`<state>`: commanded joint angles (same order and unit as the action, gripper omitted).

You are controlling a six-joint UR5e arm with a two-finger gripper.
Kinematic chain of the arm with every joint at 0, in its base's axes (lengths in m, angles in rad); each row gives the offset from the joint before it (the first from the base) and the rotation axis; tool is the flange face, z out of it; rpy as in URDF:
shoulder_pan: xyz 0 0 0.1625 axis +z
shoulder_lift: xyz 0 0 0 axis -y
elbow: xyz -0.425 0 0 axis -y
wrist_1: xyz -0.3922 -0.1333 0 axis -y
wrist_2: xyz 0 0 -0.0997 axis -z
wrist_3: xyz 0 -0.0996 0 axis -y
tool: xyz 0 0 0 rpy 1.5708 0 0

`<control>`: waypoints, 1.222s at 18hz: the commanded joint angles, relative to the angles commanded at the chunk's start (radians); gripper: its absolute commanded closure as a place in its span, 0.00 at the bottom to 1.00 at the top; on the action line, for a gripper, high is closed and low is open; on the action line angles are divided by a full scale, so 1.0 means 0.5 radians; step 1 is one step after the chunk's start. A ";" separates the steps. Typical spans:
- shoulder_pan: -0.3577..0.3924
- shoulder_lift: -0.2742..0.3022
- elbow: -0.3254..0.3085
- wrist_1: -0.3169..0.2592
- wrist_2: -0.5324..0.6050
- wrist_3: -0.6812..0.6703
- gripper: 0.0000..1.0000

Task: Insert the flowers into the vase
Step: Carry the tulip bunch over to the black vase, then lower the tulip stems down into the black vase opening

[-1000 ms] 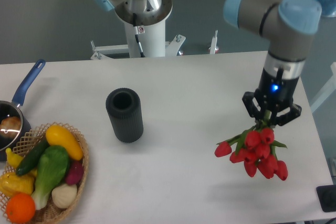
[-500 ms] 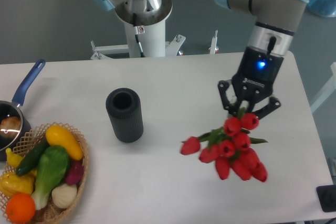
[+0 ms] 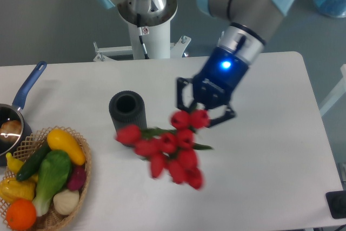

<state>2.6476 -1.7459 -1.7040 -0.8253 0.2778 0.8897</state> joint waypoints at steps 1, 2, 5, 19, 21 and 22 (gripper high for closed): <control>0.003 0.028 -0.043 0.000 -0.028 0.000 1.00; 0.006 0.031 -0.068 0.003 -0.061 0.003 1.00; 0.012 0.037 -0.074 0.003 -0.126 0.003 1.00; 0.034 0.200 -0.301 0.003 -0.194 -0.058 1.00; 0.043 0.191 -0.329 0.003 -0.194 -0.025 1.00; 0.049 0.181 -0.347 0.003 -0.194 0.018 1.00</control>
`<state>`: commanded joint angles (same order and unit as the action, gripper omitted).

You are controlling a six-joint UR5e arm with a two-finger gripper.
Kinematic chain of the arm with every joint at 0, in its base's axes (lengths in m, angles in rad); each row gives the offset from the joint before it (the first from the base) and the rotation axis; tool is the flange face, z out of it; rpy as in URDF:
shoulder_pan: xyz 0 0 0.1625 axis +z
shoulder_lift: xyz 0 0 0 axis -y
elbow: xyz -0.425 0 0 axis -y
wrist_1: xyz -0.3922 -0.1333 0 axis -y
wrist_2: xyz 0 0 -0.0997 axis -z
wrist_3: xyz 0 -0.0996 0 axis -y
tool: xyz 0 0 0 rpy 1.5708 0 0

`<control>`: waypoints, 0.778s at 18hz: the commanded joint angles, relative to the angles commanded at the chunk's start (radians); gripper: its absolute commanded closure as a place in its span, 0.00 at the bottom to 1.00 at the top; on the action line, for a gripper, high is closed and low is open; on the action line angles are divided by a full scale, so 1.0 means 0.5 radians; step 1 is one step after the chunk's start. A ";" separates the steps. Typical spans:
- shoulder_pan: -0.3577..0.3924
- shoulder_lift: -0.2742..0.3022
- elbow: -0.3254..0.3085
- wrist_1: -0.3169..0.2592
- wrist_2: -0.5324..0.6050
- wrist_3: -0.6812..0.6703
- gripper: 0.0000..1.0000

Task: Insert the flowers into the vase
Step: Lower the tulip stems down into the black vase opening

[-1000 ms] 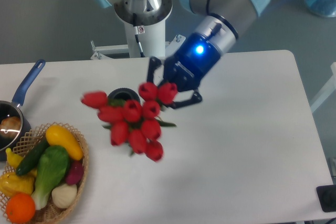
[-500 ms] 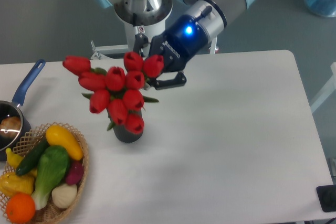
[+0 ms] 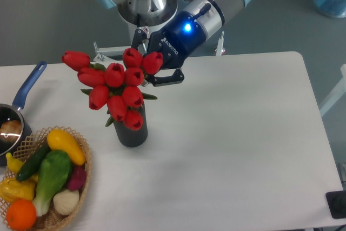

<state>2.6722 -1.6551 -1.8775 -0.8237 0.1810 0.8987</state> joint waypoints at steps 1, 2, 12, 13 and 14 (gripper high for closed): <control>0.000 -0.006 -0.018 0.000 0.000 0.022 1.00; 0.003 -0.009 -0.040 0.003 0.000 0.031 1.00; -0.009 -0.086 -0.166 -0.006 0.006 0.224 1.00; -0.009 -0.092 -0.190 -0.006 0.006 0.261 0.99; -0.012 -0.101 -0.209 -0.006 0.006 0.295 0.99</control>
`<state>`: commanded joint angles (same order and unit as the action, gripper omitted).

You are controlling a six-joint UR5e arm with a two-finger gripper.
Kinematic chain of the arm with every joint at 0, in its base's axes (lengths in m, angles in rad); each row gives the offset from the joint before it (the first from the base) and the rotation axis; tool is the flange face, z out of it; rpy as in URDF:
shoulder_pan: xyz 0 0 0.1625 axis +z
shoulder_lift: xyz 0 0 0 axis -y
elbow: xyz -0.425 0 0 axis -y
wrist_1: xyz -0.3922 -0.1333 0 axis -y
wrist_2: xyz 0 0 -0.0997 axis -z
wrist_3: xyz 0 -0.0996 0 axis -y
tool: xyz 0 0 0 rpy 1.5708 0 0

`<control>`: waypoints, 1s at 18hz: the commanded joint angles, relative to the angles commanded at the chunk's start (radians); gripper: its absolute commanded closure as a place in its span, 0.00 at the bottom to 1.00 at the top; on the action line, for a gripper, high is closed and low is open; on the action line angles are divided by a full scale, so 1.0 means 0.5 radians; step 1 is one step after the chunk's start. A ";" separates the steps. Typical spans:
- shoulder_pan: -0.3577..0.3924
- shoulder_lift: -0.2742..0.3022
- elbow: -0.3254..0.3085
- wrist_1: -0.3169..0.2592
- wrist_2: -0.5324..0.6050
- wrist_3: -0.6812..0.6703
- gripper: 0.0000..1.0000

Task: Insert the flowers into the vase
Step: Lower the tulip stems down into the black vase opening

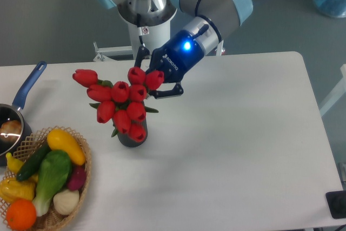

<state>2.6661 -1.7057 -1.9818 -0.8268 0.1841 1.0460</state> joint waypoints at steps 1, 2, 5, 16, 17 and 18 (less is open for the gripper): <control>0.003 0.000 -0.024 0.000 0.000 0.037 0.99; 0.000 0.000 -0.040 -0.003 0.000 0.074 0.98; -0.009 0.003 -0.104 -0.003 0.009 0.141 0.98; -0.018 -0.025 -0.239 -0.006 0.018 0.451 0.91; -0.018 -0.025 -0.246 -0.006 0.018 0.454 0.90; -0.018 -0.028 -0.249 -0.009 0.018 0.473 0.90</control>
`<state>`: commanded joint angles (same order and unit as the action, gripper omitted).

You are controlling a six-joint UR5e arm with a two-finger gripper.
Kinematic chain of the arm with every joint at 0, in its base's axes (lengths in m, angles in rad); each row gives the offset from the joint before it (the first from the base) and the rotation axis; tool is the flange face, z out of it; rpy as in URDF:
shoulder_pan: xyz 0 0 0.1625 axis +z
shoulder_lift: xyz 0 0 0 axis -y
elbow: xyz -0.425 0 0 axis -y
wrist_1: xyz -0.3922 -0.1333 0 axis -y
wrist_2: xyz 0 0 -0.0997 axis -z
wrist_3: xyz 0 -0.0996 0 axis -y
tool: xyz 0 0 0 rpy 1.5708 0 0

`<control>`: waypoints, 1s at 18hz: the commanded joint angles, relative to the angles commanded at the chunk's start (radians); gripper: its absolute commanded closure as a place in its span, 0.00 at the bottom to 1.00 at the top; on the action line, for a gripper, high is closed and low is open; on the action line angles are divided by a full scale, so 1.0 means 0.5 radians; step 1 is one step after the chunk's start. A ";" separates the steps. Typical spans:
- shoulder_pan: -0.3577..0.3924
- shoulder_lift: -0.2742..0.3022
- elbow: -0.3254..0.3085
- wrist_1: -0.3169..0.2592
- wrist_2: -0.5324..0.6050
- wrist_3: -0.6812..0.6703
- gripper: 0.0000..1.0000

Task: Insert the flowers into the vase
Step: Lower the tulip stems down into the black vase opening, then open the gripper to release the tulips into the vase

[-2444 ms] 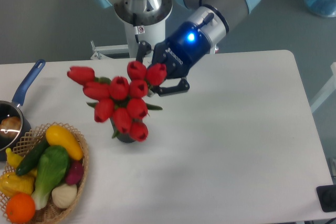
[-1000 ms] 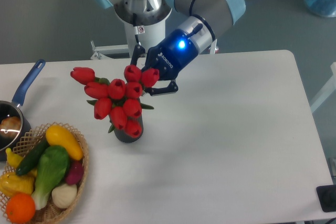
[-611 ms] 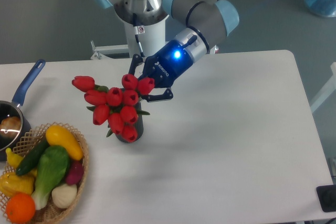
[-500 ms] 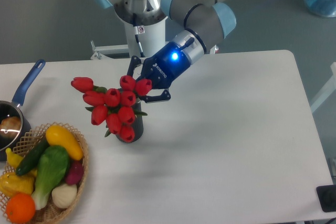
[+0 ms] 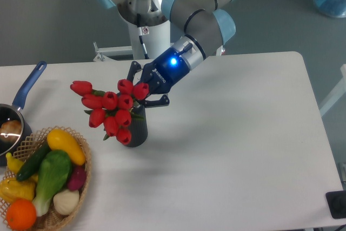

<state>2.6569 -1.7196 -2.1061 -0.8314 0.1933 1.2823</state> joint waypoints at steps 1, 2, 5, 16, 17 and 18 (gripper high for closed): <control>0.003 0.000 -0.009 0.000 0.000 0.031 0.89; 0.000 0.000 -0.012 0.000 0.000 0.043 0.87; 0.000 -0.003 -0.012 0.000 0.003 0.046 0.85; 0.018 -0.006 -0.012 0.000 0.015 0.046 0.00; 0.018 -0.003 -0.012 0.000 0.018 0.046 0.00; 0.015 -0.003 -0.015 0.000 0.040 0.046 0.00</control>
<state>2.6645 -1.7211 -2.1138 -0.8314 0.2131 1.3054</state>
